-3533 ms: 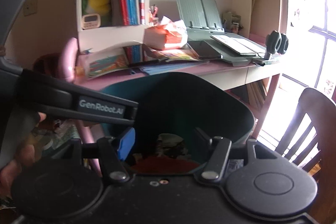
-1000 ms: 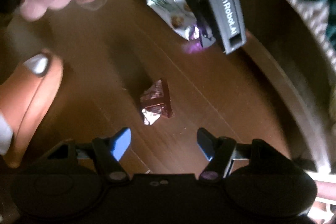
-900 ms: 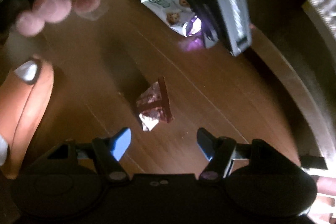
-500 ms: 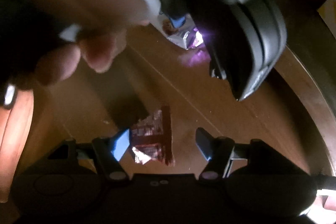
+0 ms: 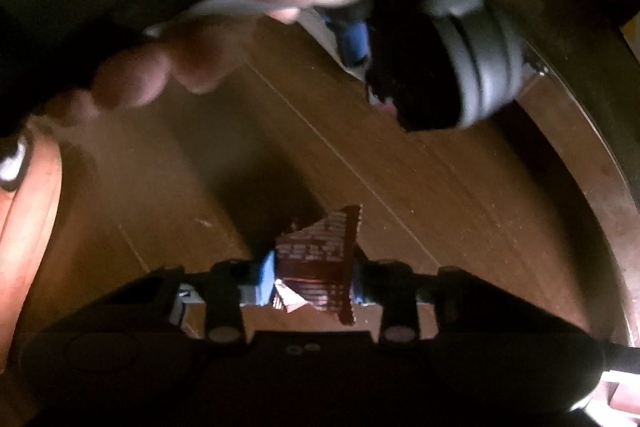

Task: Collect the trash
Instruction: 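Grasp the brown chocolate wrapper with the right tool while the left tool grasps the white snack bag, then regrip the white snack bag with the left tool while the right tool holds the brown wrapper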

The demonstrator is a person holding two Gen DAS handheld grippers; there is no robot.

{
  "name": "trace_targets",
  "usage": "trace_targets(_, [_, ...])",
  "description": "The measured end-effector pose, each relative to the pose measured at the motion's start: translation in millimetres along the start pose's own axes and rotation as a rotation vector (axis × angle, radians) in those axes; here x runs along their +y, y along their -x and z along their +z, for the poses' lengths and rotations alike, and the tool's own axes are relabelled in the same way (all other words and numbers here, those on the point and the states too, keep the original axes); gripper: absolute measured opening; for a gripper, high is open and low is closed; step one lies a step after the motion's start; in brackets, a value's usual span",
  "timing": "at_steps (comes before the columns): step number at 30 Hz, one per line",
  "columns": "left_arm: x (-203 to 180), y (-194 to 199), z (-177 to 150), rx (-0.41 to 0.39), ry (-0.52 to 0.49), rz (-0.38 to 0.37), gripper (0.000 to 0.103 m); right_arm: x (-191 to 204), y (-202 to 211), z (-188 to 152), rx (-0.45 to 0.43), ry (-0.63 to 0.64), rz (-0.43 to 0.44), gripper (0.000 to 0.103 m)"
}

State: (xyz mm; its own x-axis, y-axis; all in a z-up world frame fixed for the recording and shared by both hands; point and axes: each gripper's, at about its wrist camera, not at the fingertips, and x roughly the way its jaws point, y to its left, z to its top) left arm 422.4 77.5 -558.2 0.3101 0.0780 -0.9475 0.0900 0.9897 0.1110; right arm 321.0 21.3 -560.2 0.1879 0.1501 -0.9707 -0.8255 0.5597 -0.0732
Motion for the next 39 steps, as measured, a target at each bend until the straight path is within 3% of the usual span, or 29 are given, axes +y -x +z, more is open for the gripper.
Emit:
trace_targets(7, [15, 35, -28, 0.003, -0.103, -0.049, 0.017, -11, 32, -19, 0.06, 0.028, 0.036, 0.032])
trace_targets(12, [29, 82, -46, 0.01, -0.182, -0.104, 0.016, -25, 82, -29, 0.071, 0.01, 0.038, 0.032])
trace_targets(13, [33, 93, -47, 0.019, -0.181, -0.118, 0.005, -26, 92, -29, 0.068, 0.01, 0.027, 0.032])
trace_targets(15, [38, 113, -47, 0.032, -0.173, -0.128, 0.0, -30, 119, -31, 0.062, -0.009, 0.004, 0.032])
trace_targets(20, [47, 173, -41, 0.003, -0.151, -0.142, 0.0, -45, 194, -31, -0.018, -0.141, -0.047, 0.032])
trace_targets(22, [54, 184, -45, 0.015, -0.138, -0.183, 0.0, -53, 220, -29, -0.04, -0.217, -0.059, 0.032])
trace_targets(26, [62, 202, -55, -0.022, -0.181, -0.184, 0.003, -59, 264, -27, -0.076, -0.369, -0.065, 0.033])
trace_targets(29, [71, 187, -60, -0.006, -0.145, -0.184, 0.012, -54, 288, -36, -0.128, -0.443, -0.036, 0.034])
trace_targets(32, [83, 166, -65, 0.024, -0.103, -0.19, 0.037, -48, 289, -32, -0.132, -0.433, -0.041, 0.033])
trace_targets(34, [91, 149, -66, 0.035, -0.082, -0.187, 0.074, -43, 278, -28, -0.124, -0.383, -0.045, 0.033])
trace_targets(36, [98, 132, -66, 0.04, -0.06, -0.193, 0.082, -40, 267, -25, -0.109, -0.342, -0.029, 0.033])
trace_targets(39, [105, 94, -64, 0.089, -0.034, -0.223, 0.082, -41, 258, -24, -0.073, -0.34, 0.008, 0.034])
